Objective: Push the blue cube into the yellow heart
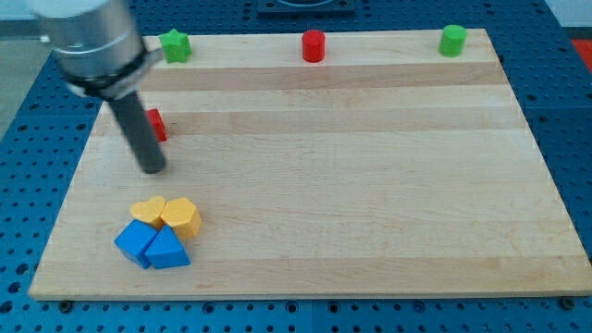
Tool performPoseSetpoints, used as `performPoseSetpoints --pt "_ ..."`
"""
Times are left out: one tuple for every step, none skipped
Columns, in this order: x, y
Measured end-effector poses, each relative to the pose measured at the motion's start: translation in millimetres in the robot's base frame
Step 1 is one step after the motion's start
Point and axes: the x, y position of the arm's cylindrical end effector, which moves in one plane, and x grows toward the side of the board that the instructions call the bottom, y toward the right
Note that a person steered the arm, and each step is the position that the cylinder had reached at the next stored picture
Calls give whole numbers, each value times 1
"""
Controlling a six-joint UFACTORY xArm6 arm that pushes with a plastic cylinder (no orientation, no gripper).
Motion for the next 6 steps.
performPoseSetpoints --pt "8 -56" --pt "44 -81" --pt "96 -67" --pt "138 -10" --pt "155 13" --pt "136 5"
